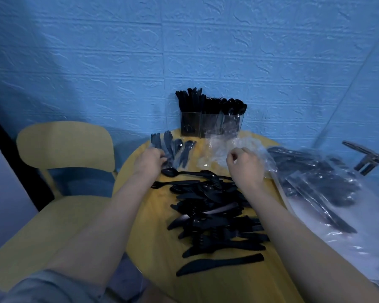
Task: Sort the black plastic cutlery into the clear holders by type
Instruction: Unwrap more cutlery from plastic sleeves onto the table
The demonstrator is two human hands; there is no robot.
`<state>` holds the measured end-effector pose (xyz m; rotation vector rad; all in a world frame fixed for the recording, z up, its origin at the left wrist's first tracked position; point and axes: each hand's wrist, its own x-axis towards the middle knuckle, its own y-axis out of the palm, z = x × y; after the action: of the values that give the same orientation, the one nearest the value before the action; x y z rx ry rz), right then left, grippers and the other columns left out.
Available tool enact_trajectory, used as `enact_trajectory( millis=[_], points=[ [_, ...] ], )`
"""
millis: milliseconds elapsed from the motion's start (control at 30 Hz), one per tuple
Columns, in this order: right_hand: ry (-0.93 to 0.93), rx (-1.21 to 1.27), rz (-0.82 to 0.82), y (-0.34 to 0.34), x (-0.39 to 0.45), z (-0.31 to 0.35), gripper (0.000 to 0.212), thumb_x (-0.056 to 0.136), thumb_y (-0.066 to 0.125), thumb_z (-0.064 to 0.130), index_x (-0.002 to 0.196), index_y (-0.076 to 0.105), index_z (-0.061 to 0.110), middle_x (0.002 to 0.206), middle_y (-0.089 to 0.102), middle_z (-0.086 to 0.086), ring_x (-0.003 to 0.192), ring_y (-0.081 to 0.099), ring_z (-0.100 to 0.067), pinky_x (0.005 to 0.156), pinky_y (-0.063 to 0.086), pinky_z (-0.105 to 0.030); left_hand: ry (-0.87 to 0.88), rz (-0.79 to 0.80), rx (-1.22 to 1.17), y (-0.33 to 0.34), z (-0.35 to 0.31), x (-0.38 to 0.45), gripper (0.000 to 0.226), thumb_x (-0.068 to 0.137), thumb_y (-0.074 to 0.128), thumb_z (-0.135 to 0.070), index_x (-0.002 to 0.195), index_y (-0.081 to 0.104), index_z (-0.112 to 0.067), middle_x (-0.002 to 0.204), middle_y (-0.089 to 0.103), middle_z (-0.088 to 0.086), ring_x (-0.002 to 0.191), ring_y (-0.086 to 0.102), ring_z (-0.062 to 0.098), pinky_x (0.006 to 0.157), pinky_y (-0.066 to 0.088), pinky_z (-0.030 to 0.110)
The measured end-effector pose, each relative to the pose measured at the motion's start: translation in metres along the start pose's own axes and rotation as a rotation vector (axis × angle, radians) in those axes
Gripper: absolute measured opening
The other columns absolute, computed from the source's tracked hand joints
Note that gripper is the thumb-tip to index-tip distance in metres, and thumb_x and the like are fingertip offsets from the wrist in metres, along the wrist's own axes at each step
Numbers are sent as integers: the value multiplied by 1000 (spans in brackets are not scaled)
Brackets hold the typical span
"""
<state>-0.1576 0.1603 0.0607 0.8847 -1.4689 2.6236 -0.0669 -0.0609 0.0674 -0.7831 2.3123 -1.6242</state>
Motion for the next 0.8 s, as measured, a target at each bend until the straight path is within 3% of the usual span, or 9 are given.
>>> enact_trajectory(
  millis=[133, 200, 267, 400, 467, 533, 667, 733, 800],
  points=[
    [-53, 190, 59, -11, -12, 11, 19, 94, 53, 20, 99, 69, 11, 95, 65, 0, 74, 58, -17, 59, 46, -27, 10, -247, -152, -24, -5, -16, 25, 98, 49, -19, 101, 70, -6, 89, 67, 13, 81, 61, 30, 66, 41, 32],
    [-91, 334, 145, -21, -20, 23, 18, 94, 57, 21, 108, 67, 16, 96, 61, 8, 64, 52, -4, 56, 41, -16, 4, -375, -280, -35, -12, -30, 25, 97, 52, -20, 92, 71, -4, 77, 64, 6, 69, 56, 20, 59, 31, 20],
    [-144, 485, 233, -33, -29, 40, 28, 92, 61, 22, 120, 63, 22, 102, 58, 9, 67, 52, 0, 63, 41, -11, 13, -439, -454, -44, -25, -50, 23, 95, 56, -21, 93, 73, -6, 78, 65, 1, 63, 52, 7, 56, 33, 11],
    [-204, 617, 260, -50, -50, 75, 49, 86, 68, 26, 133, 51, 27, 113, 55, 12, 86, 55, 1, 75, 42, -5, 70, -431, -747, -51, -60, -97, 16, 92, 61, -21, 95, 74, -12, 78, 66, -9, 64, 56, -9, 61, 39, 1],
    [-200, 674, 129, -56, -62, 81, 41, 87, 67, 20, 128, 57, 20, 111, 58, 10, 92, 54, 3, 84, 42, -5, 107, -388, -869, -54, -77, -118, 12, 91, 63, -18, 95, 73, -12, 76, 66, -13, 65, 58, -13, 63, 41, 2],
    [-146, 769, 25, -64, -75, 79, 29, 90, 63, 17, 118, 64, 18, 108, 65, 7, 95, 60, 0, 87, 48, -17, 166, -313, -914, -56, -89, -134, 12, 89, 65, -20, 97, 73, -16, 80, 65, -18, 71, 58, -15, 66, 41, 2],
    [-37, 1024, 36, -82, -100, 69, 23, 91, 61, 14, 101, 67, 34, 91, 71, 14, 89, 65, 2, 80, 50, -16, 276, -270, -838, -55, -89, -152, 15, 88, 66, -20, 99, 69, -29, 98, 66, -14, 87, 57, -12, 75, 41, 3],
    [25, 1182, 111, -89, -111, 63, 19, 92, 60, 11, 98, 70, 25, 90, 74, 2, 89, 69, -12, 82, 54, -25, 297, -296, -749, -53, -82, -158, 25, 87, 66, -16, 109, 66, -28, 111, 62, -6, 99, 54, -4, 82, 40, 4],
    [88, 1292, 181, -96, -121, 56, 14, 92, 58, 6, 99, 69, 11, 85, 73, -5, 81, 71, -16, 75, 54, -24, 307, -246, -604, -51, -77, -168, 36, 88, 66, -20, 122, 61, -27, 120, 57, -7, 111, 49, 4, 88, 34, 5]
  ],
)
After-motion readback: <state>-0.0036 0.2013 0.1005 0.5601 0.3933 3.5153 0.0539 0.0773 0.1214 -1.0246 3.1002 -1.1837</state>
